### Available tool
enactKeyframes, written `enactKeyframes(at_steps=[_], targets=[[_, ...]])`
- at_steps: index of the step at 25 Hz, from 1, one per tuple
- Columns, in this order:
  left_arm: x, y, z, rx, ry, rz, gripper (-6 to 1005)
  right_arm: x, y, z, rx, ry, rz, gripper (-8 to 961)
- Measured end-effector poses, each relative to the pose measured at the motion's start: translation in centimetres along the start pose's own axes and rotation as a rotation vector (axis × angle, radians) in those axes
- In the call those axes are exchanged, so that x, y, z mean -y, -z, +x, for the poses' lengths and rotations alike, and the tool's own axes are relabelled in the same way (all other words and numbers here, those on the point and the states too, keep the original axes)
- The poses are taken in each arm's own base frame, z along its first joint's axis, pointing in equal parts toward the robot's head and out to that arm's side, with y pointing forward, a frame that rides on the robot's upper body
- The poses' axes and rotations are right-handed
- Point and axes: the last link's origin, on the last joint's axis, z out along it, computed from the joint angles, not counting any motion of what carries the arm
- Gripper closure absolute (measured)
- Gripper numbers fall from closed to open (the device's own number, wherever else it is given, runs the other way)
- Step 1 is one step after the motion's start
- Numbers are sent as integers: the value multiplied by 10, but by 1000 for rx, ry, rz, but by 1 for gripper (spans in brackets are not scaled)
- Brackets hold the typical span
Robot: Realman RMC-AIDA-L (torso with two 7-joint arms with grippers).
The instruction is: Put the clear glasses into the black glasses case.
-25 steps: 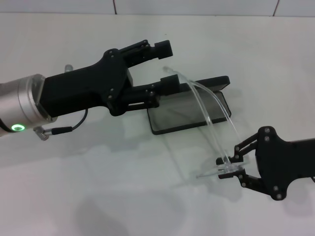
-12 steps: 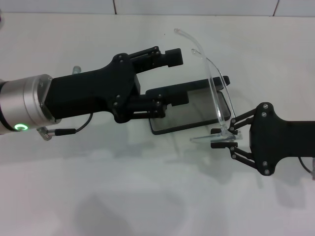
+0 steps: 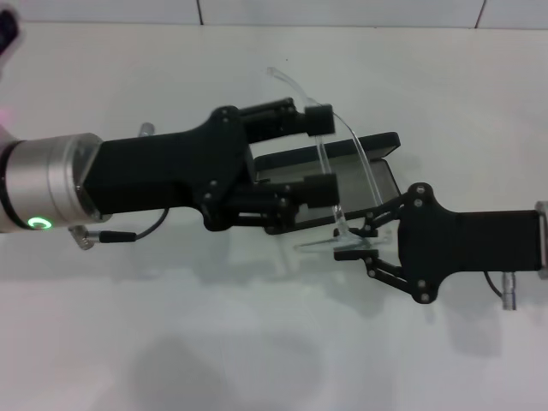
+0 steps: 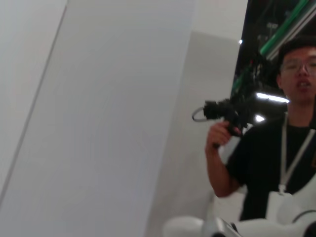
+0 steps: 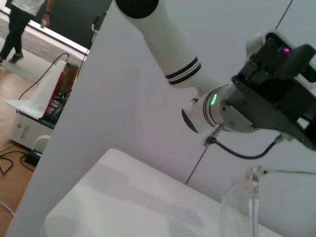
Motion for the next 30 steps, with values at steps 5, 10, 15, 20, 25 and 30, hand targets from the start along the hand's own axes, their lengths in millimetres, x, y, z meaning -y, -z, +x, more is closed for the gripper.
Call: enactKeyframes(at_steps=[5,10,15,20,25,30], targets=[[3,-7,-4,70,72,-31,165,3,-4,-4,16,20,12,836],[6,-9,-6,83,96,-11,164,1,-3,-7,37,55,16,836],[9,-8,-7,97,131,13,163,0,-3,-11,61,83,13,836],[13,-10,-9,142,178,21,163,3,-1,-12,61,98,19,836],[16,-14,-12,174,187,22,162,3,-1,-12,60,107,25,837],[18,-17,-13,195,194,20,161,4,-1,-12,57,107,28,837]])
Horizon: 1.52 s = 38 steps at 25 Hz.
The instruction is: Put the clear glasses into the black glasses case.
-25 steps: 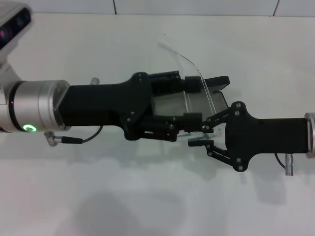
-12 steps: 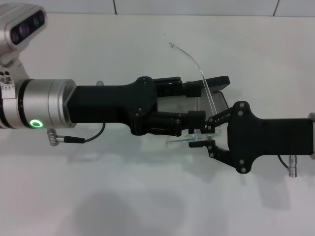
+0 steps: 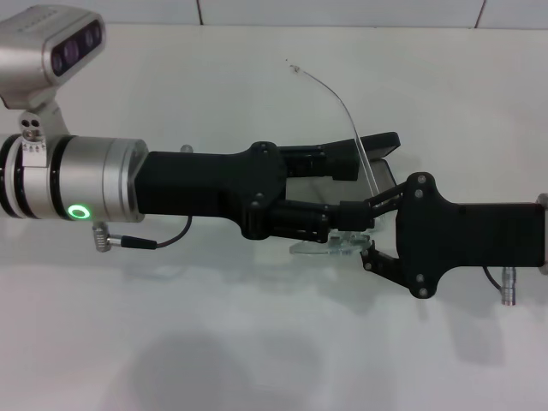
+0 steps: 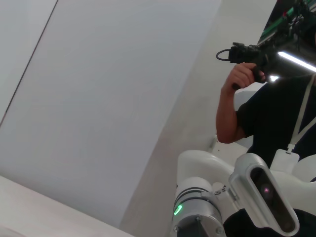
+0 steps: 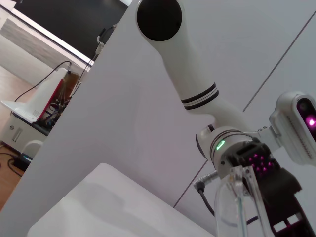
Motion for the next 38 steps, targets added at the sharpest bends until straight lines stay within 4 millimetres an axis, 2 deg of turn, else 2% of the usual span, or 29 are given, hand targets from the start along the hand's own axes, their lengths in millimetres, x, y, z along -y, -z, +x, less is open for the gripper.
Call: enactKeyframes(at_steps=[5,12,19,22,30,38], targets=[[2,3,5,-32,-13,19,161,-1,2,0,-1,3,-11,837],[6,24,11,-62,14,78,160,-10,12,-10,4,63,-34,837],[10,32,6,-29,25,124,159,-22,25,-38,192,168,-10,836],[14,29,3,-23,26,149,158,-27,28,-43,251,170,-14,834],[20,8,4,-87,-78,178,157,-36,5,-46,367,68,-123,829],[17,0,0,-149,-201,186,156,-22,-10,-32,364,-104,-49,824]])
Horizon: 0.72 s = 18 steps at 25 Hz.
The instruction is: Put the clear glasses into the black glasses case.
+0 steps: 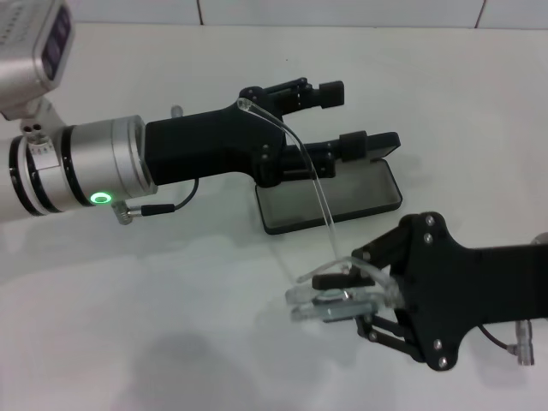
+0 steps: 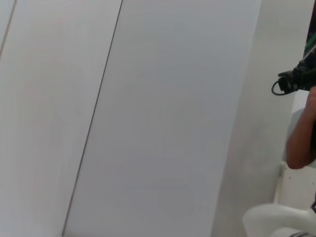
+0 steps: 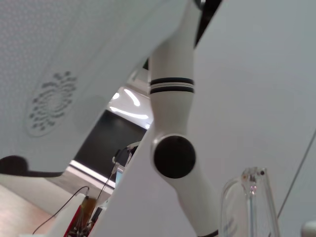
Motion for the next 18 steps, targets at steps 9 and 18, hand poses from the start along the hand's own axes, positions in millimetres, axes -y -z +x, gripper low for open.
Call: enactKeyframes(at_steps=[9,18], targets=[[-8,16,0,-122,-113,46,155,6,0,8,-32,-129,35,818],[-11,21,-6,-143,-145,66,154,17,2,20,-115,-264,106,812]])
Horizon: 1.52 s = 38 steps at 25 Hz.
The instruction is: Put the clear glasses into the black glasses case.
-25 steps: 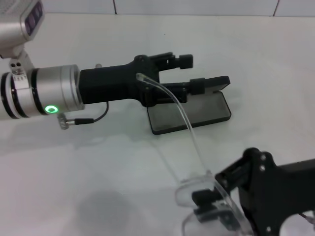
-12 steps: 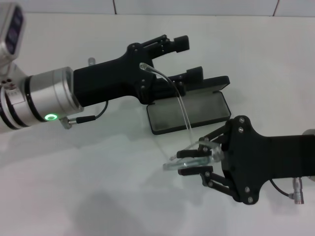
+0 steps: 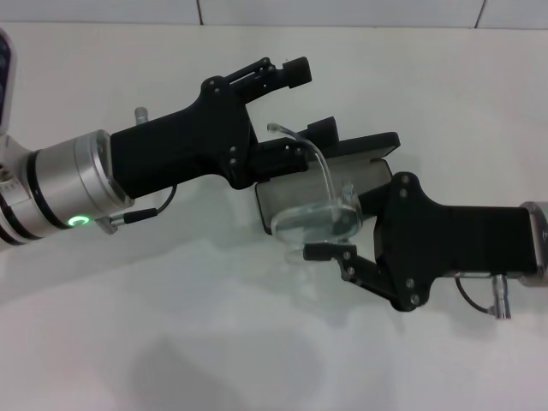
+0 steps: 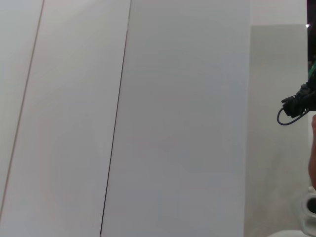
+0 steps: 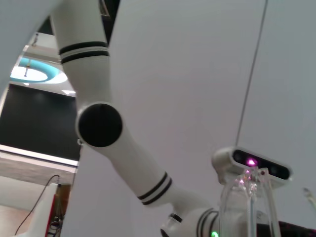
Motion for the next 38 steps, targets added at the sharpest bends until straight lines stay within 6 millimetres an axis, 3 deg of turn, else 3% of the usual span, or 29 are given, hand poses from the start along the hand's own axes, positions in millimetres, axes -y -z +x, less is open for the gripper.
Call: enactKeyframes(at_steps=[7,20,38], targets=[[-1,1,-2,8,3,-3,153,6,-1,0,-12,-38,6,808],[0,3,-3,15,-23,7,151,-3,0,-8,32,-20,-75,799],[0,0,-1,2,-52,-1,149,15,-9,2,-50,-127,-8,788]])
